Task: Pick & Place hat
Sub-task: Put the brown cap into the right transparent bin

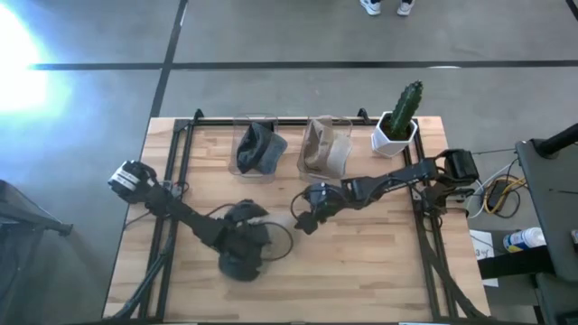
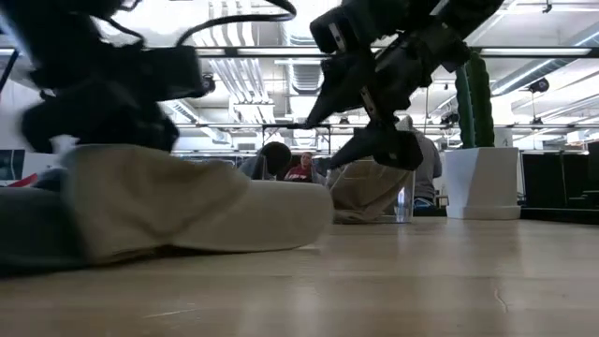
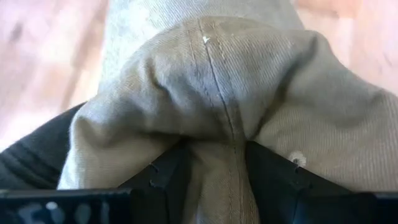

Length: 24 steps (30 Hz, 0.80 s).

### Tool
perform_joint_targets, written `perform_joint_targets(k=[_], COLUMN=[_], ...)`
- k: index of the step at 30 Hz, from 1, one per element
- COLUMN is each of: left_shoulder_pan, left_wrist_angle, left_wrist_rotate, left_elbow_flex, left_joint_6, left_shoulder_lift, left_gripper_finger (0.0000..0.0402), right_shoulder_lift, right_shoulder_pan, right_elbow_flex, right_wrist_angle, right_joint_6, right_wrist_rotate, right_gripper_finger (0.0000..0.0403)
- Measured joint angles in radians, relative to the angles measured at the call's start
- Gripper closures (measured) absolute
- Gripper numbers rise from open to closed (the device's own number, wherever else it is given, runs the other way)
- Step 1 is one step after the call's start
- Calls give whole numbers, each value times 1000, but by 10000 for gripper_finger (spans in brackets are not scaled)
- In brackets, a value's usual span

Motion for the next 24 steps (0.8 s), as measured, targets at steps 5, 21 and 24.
perform_joint_targets(k=[5,21,24], left_shoulder_pan=[54,78,88], left_wrist_angle=[39,179,191], left_wrist_rotate=[12,86,92], left_elbow_flex=[0,2,17], left_joint_6=[50,90,89], left_shoulder_lift=[0,98,119], left_gripper_finger=[246,246,246], right_shoulder_lift=[0,0,0], right_shoulder_pan=[8,25,25], right_elbow_flex=[-36,-164,-169], right_wrist_angle=[1,146,148], right_joint_6=[53,38,41], right_wrist_rotate=[46,173,147], right_gripper_finger=[177,177,177])
